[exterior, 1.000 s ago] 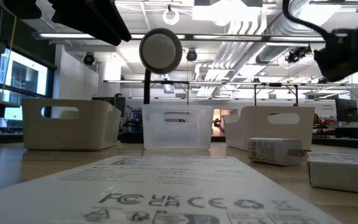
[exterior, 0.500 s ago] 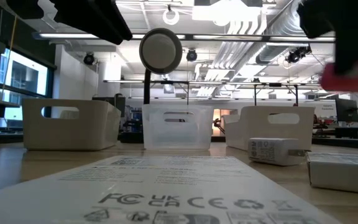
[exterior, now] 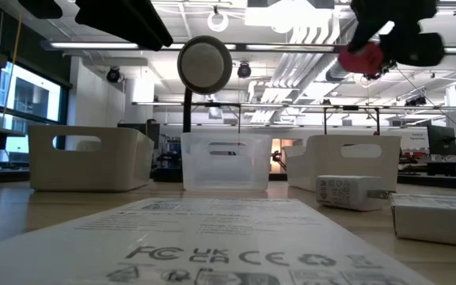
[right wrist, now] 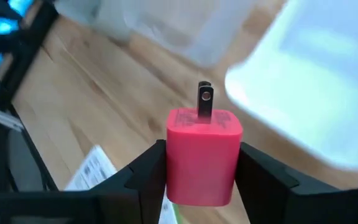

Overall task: Pick and place items into bin
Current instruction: Put the pink charger adapter into the transparent bin

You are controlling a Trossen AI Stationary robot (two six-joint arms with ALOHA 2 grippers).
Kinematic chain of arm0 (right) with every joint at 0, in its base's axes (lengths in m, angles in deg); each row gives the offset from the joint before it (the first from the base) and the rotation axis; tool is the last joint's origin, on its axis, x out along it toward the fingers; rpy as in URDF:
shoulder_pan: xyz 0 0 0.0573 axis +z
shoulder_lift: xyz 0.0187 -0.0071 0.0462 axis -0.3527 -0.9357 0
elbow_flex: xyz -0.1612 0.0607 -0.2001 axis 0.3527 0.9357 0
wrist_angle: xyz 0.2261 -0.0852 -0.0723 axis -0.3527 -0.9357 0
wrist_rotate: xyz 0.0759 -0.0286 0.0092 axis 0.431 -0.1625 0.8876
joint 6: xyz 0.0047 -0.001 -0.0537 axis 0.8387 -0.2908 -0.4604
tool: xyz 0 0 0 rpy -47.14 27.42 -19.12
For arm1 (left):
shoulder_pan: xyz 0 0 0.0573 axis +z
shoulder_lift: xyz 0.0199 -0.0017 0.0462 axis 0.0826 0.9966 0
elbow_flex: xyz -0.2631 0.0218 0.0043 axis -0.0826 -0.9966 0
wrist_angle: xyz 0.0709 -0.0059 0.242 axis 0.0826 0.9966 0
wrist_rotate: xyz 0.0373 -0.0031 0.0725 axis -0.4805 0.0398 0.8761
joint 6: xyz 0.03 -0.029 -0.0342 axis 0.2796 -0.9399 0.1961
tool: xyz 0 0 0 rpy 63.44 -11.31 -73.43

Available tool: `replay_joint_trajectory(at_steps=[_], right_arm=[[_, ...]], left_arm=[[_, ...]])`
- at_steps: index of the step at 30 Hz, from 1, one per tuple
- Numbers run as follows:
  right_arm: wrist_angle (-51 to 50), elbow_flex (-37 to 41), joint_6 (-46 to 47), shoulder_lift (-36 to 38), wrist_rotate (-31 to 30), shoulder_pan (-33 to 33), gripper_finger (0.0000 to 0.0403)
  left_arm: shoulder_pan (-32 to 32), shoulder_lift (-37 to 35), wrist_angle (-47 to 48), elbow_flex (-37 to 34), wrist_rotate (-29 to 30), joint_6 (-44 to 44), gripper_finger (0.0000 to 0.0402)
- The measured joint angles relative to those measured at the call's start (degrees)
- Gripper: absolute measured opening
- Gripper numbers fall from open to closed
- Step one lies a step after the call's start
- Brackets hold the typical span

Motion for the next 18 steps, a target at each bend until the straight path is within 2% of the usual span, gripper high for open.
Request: replay_joint_trajectory(at_steps=[5,12,18], right_arm=[[6.0,0.0,-8.5,-0.1,2.6,-6.6,0.0168],[17.2,0.0,-18.5,-3.9,7.0,-14.1,0.0154],[23.8,0.0,-23.0,-9.9,11.4,-19.0,0.0173]], left_arm=[[0.0,0.0,-0.1,0.0,1.2,-2.6,0.0161],[0.0,-0.9,0.0,0.0,2.6,-6.3,0.0161],[0.0,-2.9,1.2,0.0,3.6,-8.9,0.0161]])
